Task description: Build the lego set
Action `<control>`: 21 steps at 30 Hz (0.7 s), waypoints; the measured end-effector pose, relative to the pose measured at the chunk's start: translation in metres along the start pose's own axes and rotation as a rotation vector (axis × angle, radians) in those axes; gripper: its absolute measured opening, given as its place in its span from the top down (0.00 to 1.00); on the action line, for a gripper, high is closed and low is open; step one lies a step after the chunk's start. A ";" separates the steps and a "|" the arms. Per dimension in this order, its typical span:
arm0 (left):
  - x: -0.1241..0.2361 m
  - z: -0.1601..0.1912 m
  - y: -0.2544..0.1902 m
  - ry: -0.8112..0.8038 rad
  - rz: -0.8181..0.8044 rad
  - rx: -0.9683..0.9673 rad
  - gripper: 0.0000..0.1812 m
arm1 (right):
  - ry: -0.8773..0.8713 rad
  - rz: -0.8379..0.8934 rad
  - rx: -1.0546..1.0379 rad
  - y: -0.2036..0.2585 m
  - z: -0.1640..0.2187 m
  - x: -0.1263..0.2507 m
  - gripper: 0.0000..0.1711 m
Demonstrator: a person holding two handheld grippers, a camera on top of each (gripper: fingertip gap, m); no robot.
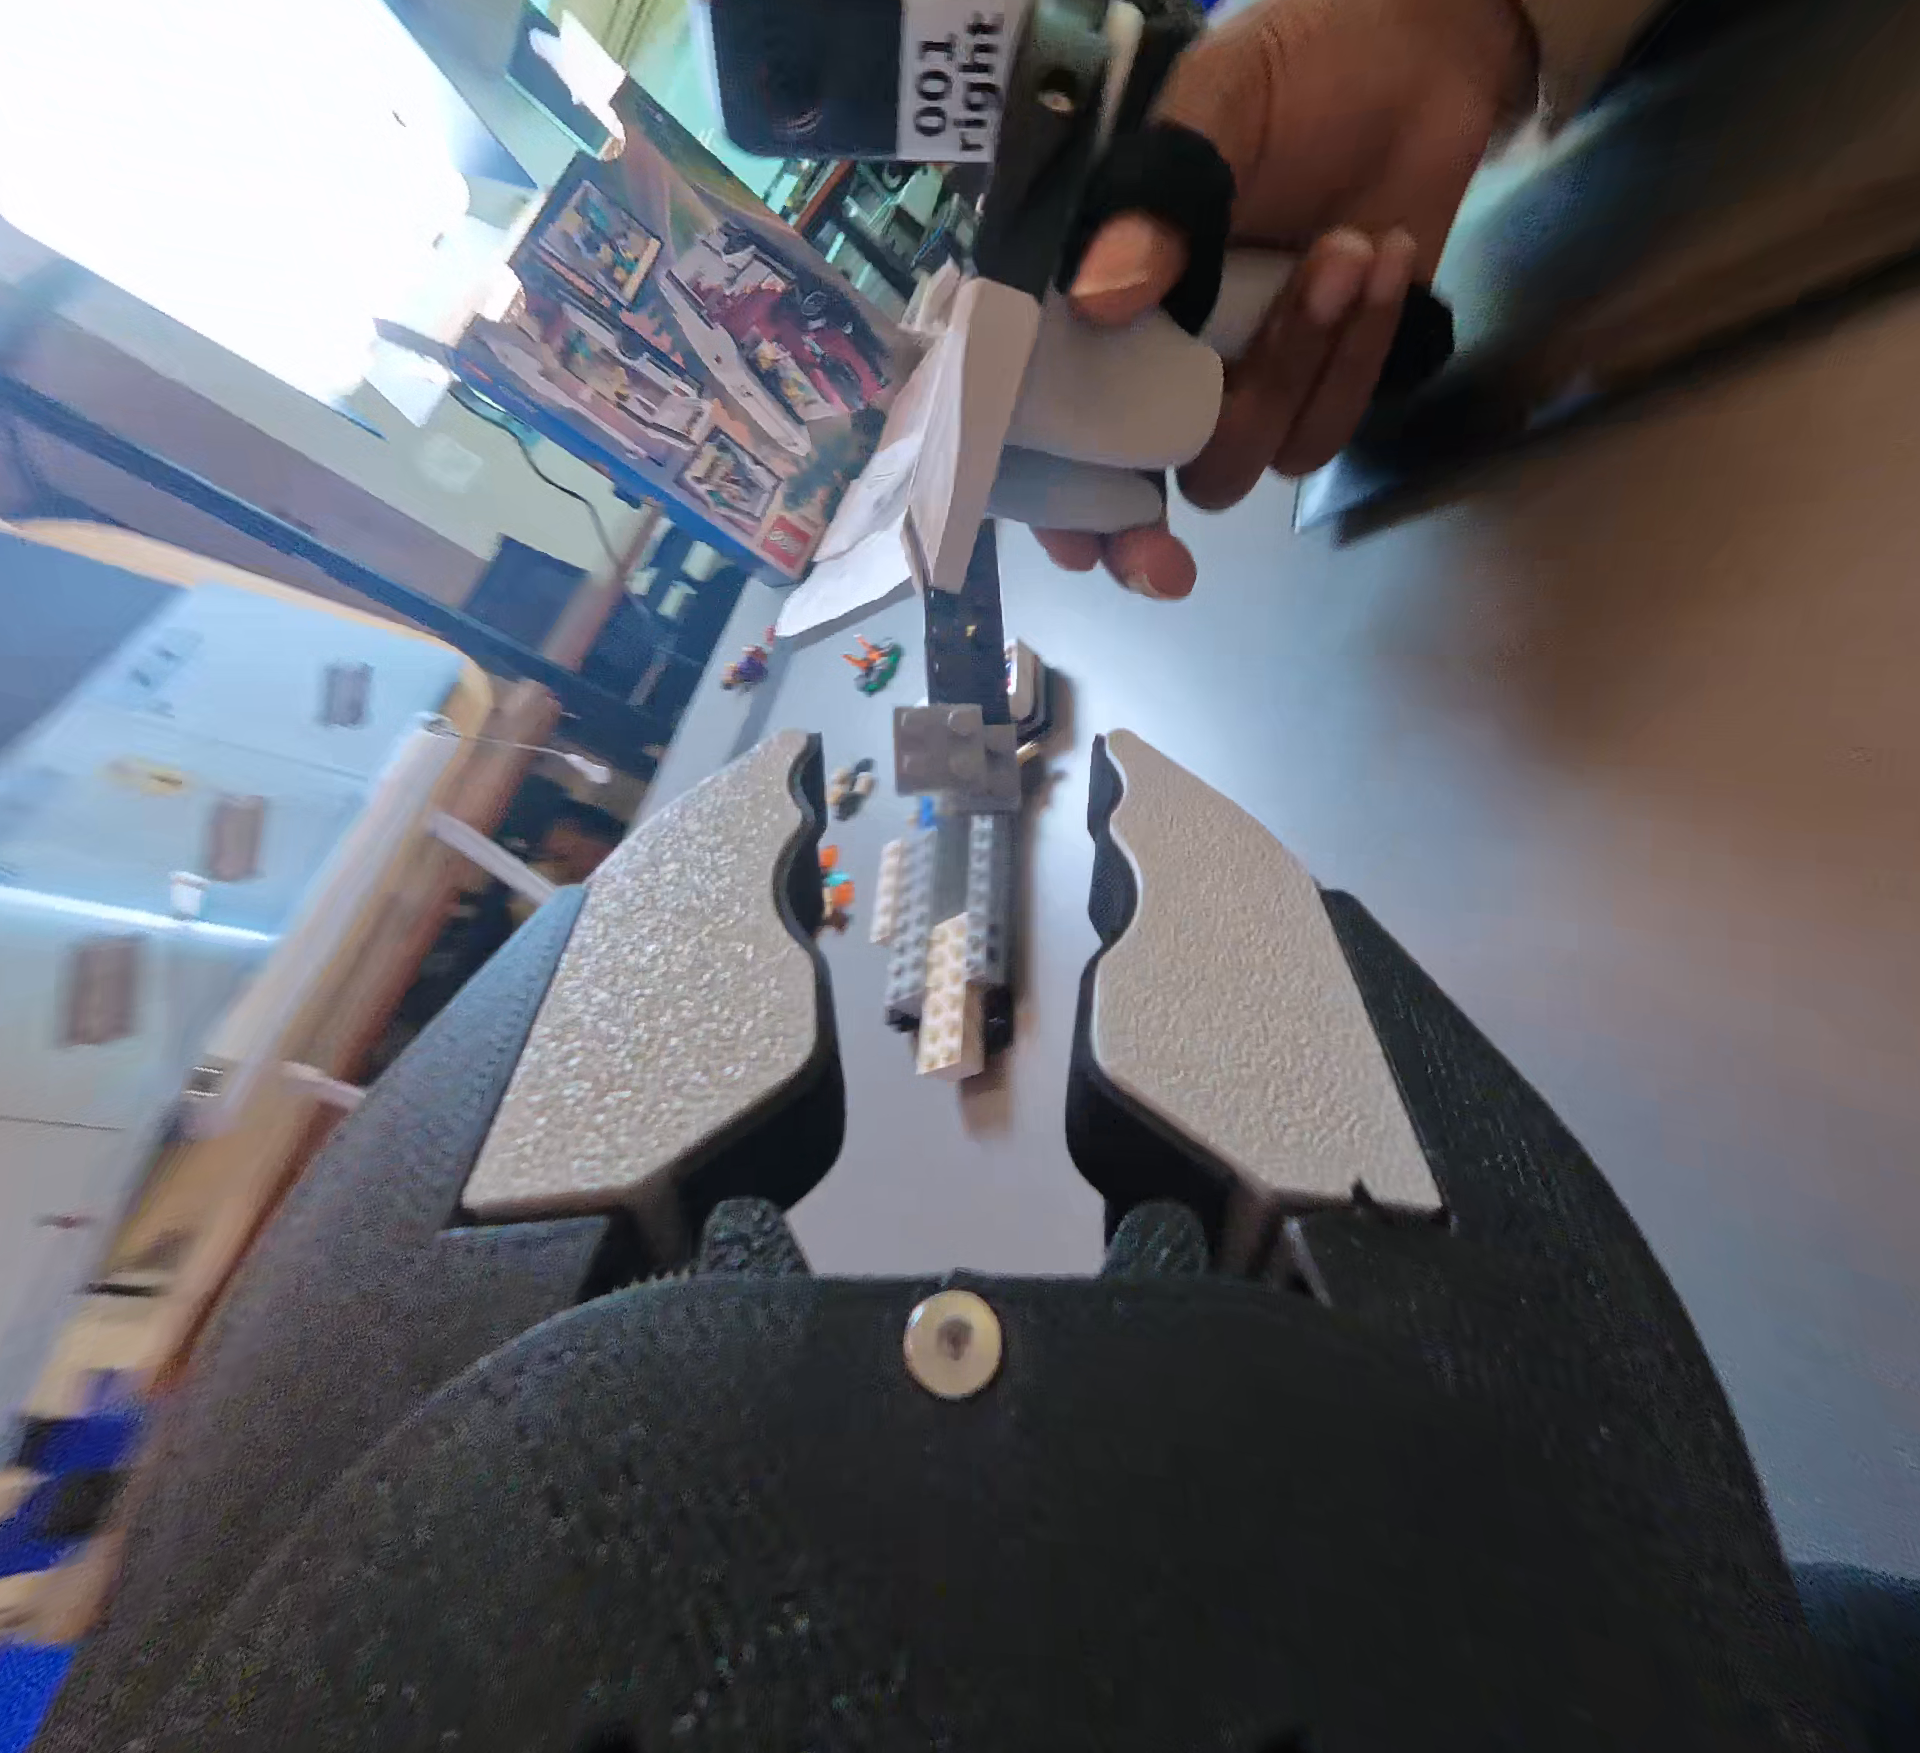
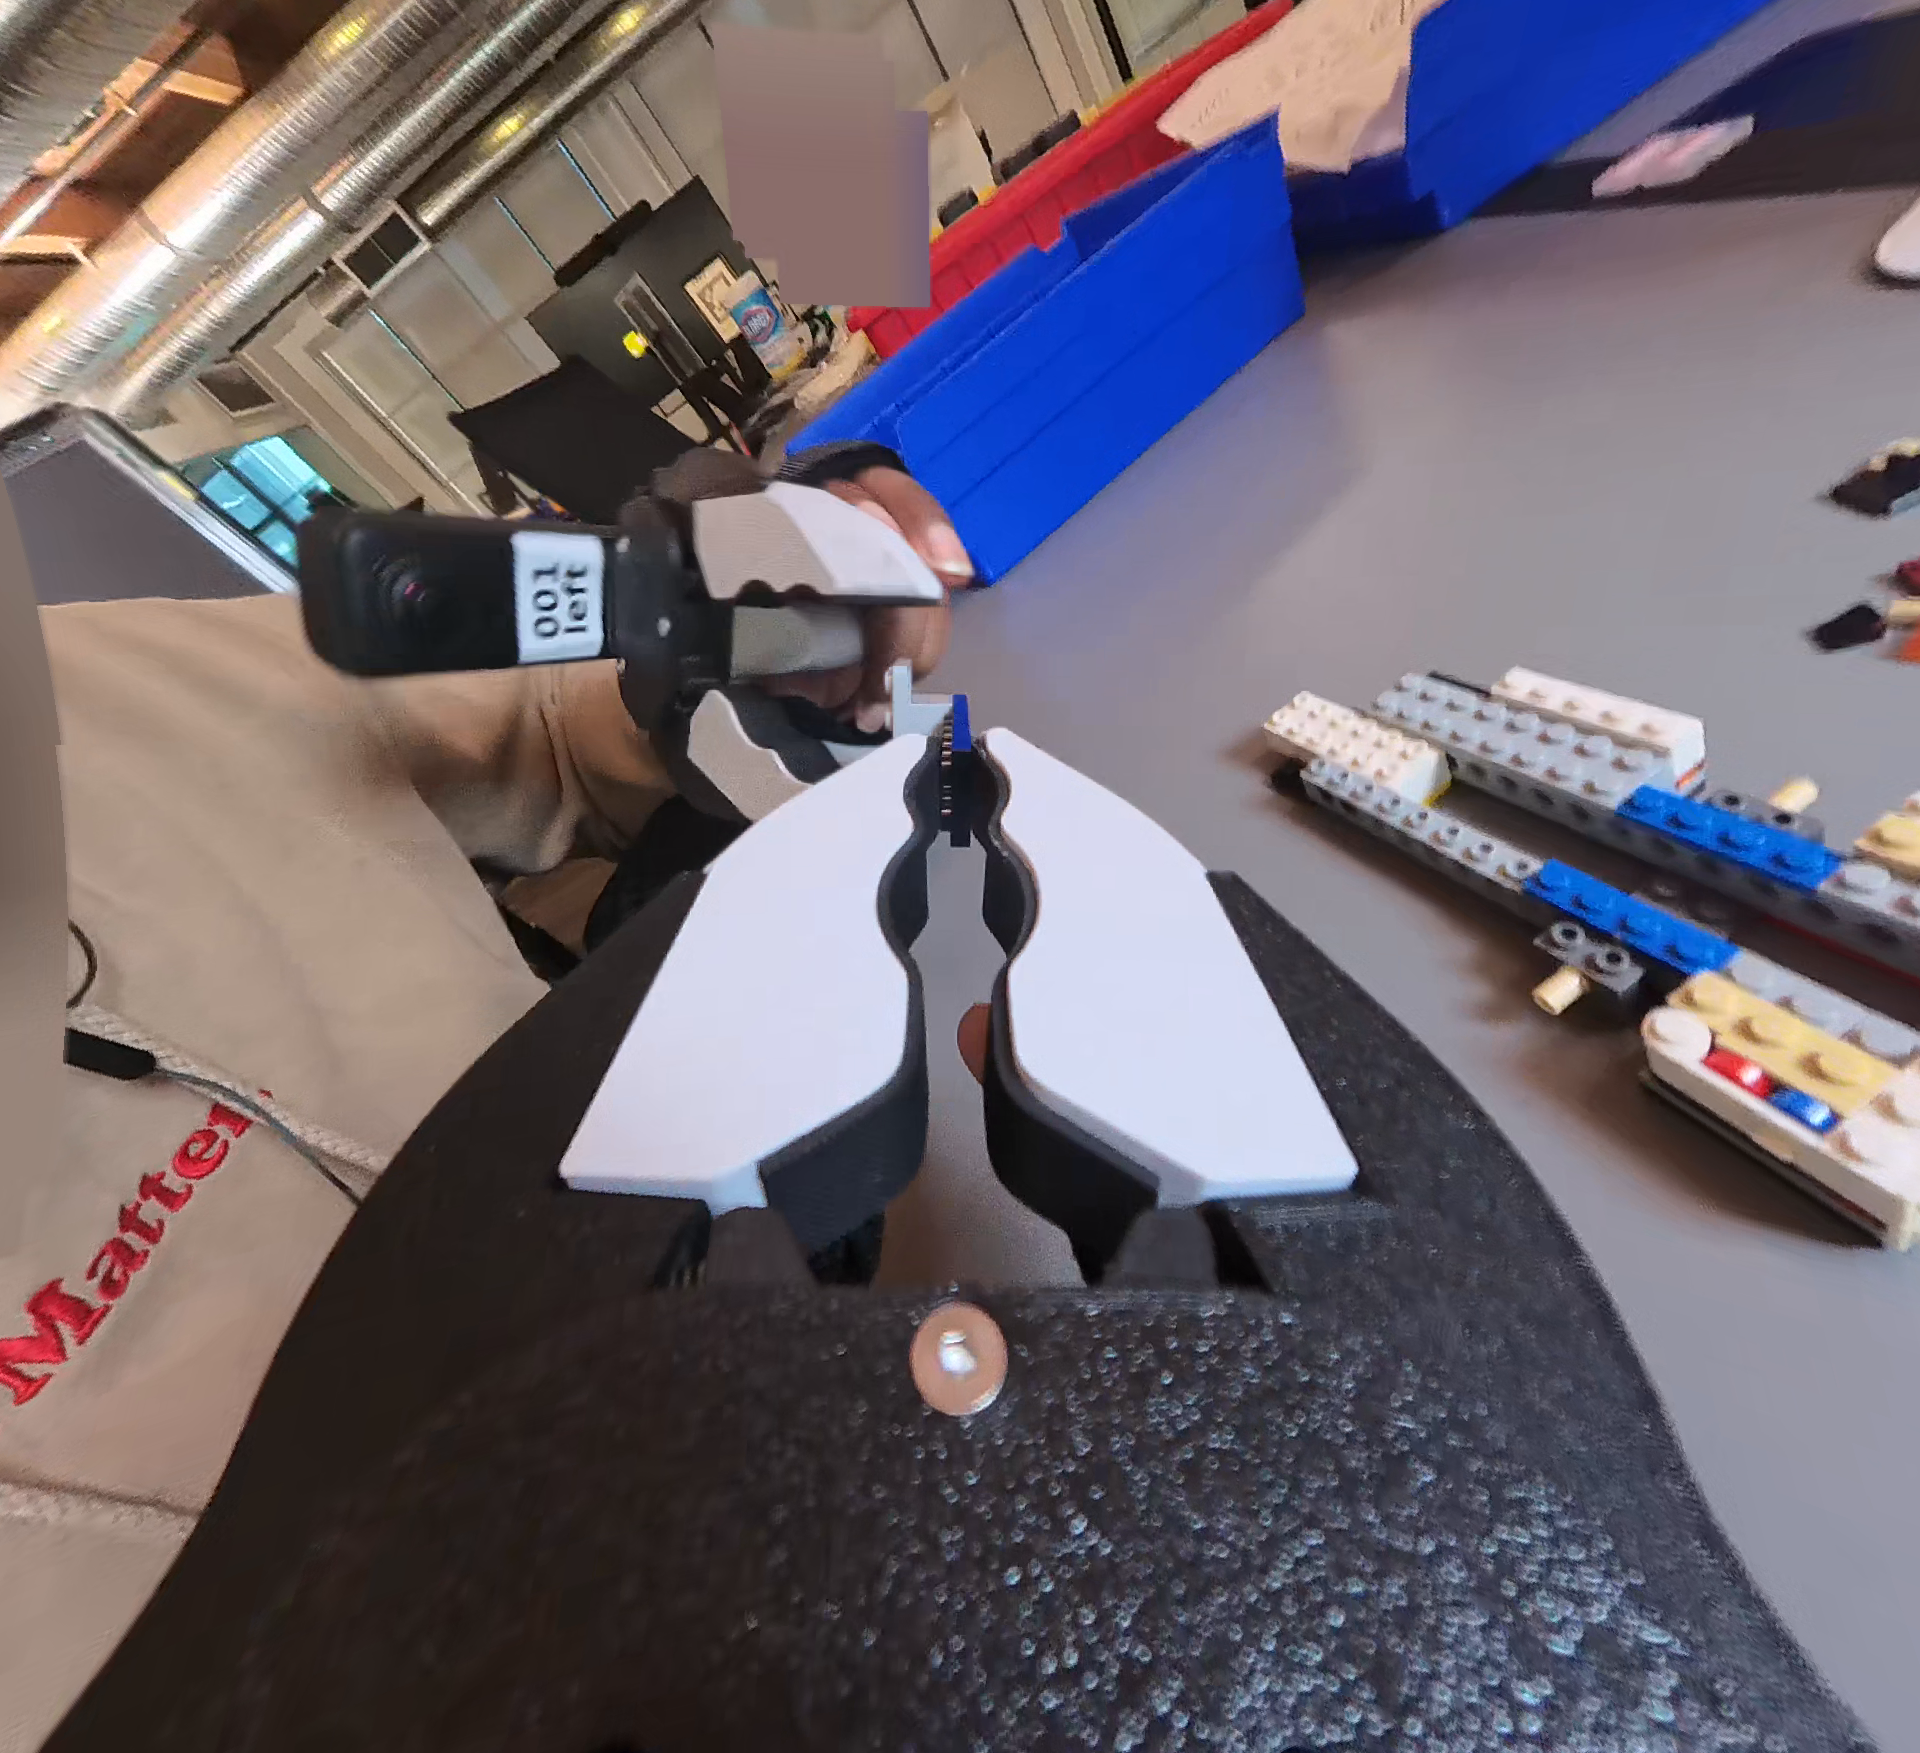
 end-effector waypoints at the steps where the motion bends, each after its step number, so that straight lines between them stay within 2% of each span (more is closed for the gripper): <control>1: 0.000 0.000 0.002 -0.022 0.034 0.118 0.73 | -0.029 -0.005 0.033 0.002 -0.004 0.001 0.97; 4: 0.004 -0.003 0.011 -0.134 0.168 0.524 0.73 | -0.061 0.014 0.228 0.009 -0.009 0.005 0.97; 7: 0.007 -0.009 0.012 -0.221 0.287 0.726 0.75 | -0.072 -0.011 0.377 0.022 -0.006 0.004 0.97; 14: 0.011 -0.019 0.000 -0.255 0.404 0.749 0.89 | -0.062 -0.066 0.515 0.039 0.001 0.000 0.97; 21: 0.013 -0.024 -0.003 -0.230 0.410 0.663 0.89 | -0.059 -0.095 0.552 0.045 0.003 0.001 0.97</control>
Point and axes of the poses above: each gripper's, where its closed fingertips meet, x back along the fingers, z out of its underside, y = z × x across the jaws, the point moved 3 cm from there along x, back along the fingers, and after that the axes turned 2 degrees about -z, right-handed, at the moved point
